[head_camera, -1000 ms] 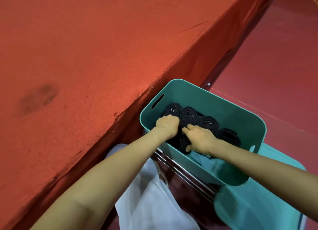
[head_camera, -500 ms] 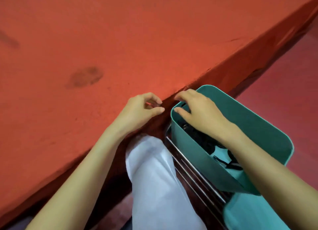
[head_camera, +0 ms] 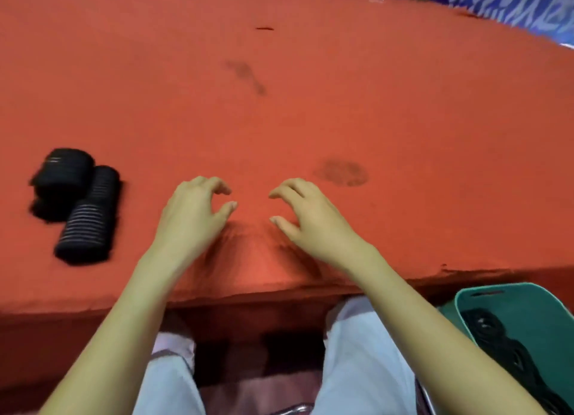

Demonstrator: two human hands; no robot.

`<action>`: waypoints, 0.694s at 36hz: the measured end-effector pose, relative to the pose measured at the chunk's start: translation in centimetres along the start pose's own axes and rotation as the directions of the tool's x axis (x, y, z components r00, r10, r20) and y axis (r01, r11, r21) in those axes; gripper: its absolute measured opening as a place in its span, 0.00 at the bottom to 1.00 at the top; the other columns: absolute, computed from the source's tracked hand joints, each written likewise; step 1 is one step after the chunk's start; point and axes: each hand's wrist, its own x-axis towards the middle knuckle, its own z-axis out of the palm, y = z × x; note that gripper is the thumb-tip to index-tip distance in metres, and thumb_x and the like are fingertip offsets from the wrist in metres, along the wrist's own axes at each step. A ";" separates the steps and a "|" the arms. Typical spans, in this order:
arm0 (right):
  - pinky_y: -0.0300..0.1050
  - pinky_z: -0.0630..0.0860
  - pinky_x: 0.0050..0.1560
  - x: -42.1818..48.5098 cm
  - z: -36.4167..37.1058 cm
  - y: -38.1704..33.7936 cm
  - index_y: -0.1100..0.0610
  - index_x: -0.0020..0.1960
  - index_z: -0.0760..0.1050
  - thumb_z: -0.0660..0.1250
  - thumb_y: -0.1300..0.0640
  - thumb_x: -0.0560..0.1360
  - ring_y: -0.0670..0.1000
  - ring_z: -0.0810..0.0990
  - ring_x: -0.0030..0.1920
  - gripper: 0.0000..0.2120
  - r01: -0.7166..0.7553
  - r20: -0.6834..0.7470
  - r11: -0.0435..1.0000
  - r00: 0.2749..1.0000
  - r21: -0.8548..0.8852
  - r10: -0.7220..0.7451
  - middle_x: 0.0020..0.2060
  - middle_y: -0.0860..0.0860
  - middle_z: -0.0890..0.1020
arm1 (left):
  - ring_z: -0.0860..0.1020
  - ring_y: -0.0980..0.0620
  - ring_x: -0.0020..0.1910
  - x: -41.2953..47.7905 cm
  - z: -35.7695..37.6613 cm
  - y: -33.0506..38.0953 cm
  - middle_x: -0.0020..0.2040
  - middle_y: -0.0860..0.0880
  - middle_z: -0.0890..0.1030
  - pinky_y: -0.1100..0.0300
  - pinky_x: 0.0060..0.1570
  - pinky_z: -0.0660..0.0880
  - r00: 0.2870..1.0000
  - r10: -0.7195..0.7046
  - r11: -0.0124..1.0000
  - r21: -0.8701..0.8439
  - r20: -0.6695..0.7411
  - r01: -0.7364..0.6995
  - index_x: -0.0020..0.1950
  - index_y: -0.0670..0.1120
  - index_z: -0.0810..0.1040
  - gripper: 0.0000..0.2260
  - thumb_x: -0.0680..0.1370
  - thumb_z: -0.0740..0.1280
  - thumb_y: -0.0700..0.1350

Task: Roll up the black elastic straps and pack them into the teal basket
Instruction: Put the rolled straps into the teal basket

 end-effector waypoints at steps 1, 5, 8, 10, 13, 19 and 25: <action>0.56 0.71 0.61 1.2 0.7 -0.8 0.59 0.61 0.75 0.68 0.55 0.72 0.59 0.74 0.59 0.18 0.023 0.013 1.000 1.000 0.011 -0.023 0.57 0.56 0.75 | 0.75 0.41 0.55 -0.1 -0.9 -1.4 0.52 0.45 0.80 0.49 0.54 0.71 0.999 -0.031 0.999 0.015 -0.029 0.031 0.52 0.48 0.80 0.09 0.74 0.71 0.47; 0.54 0.69 0.64 5.4 3.6 -4.7 0.58 0.63 0.73 0.69 0.55 0.74 0.58 0.72 0.61 0.19 0.105 0.061 0.993 0.992 0.061 -0.109 0.59 0.55 0.74 | 0.73 0.39 0.56 -0.7 -4.3 -6.5 0.54 0.42 0.79 0.50 0.58 0.67 0.977 -0.149 0.986 0.047 -0.153 0.157 0.52 0.45 0.80 0.09 0.74 0.71 0.46; 0.53 0.68 0.65 8.0 5.8 -7.6 0.58 0.64 0.71 0.68 0.54 0.75 0.57 0.72 0.63 0.20 0.134 0.099 0.985 0.984 0.111 -0.146 0.61 0.55 0.74 | 0.72 0.39 0.58 -1.7 -6.2 -9.8 0.55 0.43 0.77 0.50 0.59 0.66 0.942 -0.217 0.971 0.045 -0.257 0.236 0.52 0.45 0.81 0.09 0.73 0.71 0.45; 0.52 0.67 0.66 9.4 7.4 -9.6 0.58 0.66 0.70 0.67 0.52 0.76 0.57 0.71 0.64 0.21 0.116 0.141 0.980 0.980 0.162 -0.139 0.62 0.55 0.73 | 0.71 0.38 0.58 -2.4 -7.2 -11.6 0.57 0.43 0.76 0.50 0.60 0.65 0.907 -0.278 0.955 0.009 -0.315 0.296 0.55 0.45 0.80 0.11 0.74 0.71 0.44; 0.52 0.67 0.66 11.0 9.6 -12.3 0.58 0.67 0.69 0.66 0.50 0.77 0.56 0.72 0.64 0.22 0.054 0.174 0.969 0.980 0.241 -0.098 0.62 0.56 0.73 | 0.70 0.40 0.60 -3.1 -8.6 -14.1 0.59 0.41 0.75 0.52 0.62 0.63 0.856 -0.361 0.930 -0.072 -0.369 0.361 0.59 0.44 0.77 0.14 0.75 0.69 0.43; 0.51 0.69 0.63 13.9 12.9 -17.0 0.58 0.64 0.68 0.67 0.46 0.76 0.56 0.73 0.61 0.23 -0.137 0.252 0.922 0.967 0.362 0.045 0.61 0.56 0.73 | 0.72 0.41 0.61 -1.4 -10.0 -17.6 0.62 0.40 0.73 0.48 0.63 0.67 0.809 -0.492 0.870 -0.224 -0.323 0.439 0.64 0.44 0.71 0.18 0.76 0.67 0.48; 0.54 0.70 0.62 15.2 14.7 -19.3 0.59 0.61 0.61 0.74 0.40 0.67 0.57 0.72 0.64 0.36 -0.384 0.347 0.798 0.908 0.464 0.235 0.62 0.56 0.72 | 0.73 0.41 0.62 1.3 -10.4 -18.9 0.62 0.41 0.76 0.50 0.61 0.69 0.789 -0.590 0.799 -0.265 -0.170 0.540 0.65 0.43 0.71 0.24 0.76 0.67 0.56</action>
